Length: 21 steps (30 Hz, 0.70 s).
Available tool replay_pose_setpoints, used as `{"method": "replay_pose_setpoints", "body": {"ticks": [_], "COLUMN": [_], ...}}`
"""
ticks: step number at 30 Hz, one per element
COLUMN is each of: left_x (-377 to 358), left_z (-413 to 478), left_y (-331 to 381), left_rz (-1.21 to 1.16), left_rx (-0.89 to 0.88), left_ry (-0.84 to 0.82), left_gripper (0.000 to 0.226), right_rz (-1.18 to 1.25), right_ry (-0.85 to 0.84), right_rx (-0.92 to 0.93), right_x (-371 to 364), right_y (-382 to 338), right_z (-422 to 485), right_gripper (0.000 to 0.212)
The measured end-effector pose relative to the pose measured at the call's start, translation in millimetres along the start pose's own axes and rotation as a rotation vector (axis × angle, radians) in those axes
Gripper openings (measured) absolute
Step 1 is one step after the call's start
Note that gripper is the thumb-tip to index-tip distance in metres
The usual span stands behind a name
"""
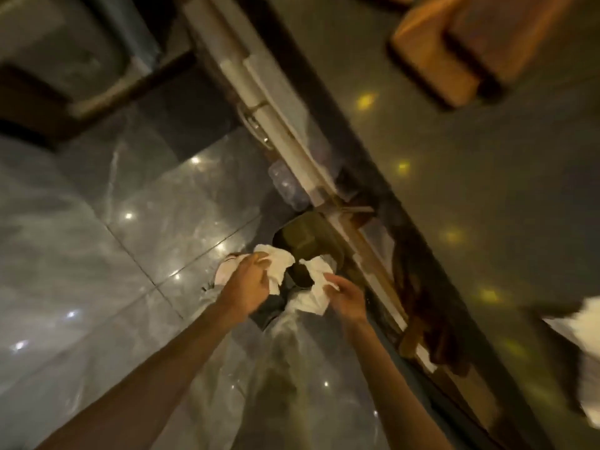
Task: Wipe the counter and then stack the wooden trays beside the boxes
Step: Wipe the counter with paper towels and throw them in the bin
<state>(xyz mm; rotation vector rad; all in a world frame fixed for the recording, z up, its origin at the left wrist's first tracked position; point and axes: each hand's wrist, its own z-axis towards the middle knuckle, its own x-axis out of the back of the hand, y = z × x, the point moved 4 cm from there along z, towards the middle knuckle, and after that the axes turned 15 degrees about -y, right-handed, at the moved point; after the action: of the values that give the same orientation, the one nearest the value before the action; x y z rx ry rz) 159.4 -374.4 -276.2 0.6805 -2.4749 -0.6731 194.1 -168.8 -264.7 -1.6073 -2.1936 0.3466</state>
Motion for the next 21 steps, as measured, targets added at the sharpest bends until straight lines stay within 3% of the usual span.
{"method": "replay_pose_setpoints", "body": {"ticks": [3, 7, 10, 13, 17, 21], "left_x": [-37.8, -82.5, -121.3, -157.0, -192.5, -204.5], "left_z": [59.1, 136.6, 187.3, 240.5, 301.3, 332.7], "left_y": [-45.7, -78.6, -90.0, -94.3, -97.3, -113.0], "left_rz": [0.009, 0.040, 0.138, 0.284, 0.515, 0.309], "left_rx": [0.025, 0.035, 0.027, -0.032, -0.090, -0.099], "left_ry": [-0.049, -0.073, -0.070, -0.101, -0.264, -0.238], "left_gripper": [0.040, 0.040, 0.047, 0.048, 0.056, 0.065], "right_rz": [-0.153, -0.553, -0.617, -0.691, -0.716, -0.888], "right_ry": [-0.120, -0.013, -0.030, -0.046, -0.054, -0.036], "right_rx": [-0.068, -0.003, 0.070, 0.000, -0.095, -0.142], "right_x": [-15.3, -26.8, -34.8, -33.7, -17.5, -9.7], "right_y": [20.8, 41.8, 66.9, 103.1, 154.1, 182.6], "right_z": [96.4, 202.3, 255.3, 302.5, 352.5, 373.2], "right_gripper": [0.032, 0.026, 0.025, 0.030, 0.039, 0.058]}}
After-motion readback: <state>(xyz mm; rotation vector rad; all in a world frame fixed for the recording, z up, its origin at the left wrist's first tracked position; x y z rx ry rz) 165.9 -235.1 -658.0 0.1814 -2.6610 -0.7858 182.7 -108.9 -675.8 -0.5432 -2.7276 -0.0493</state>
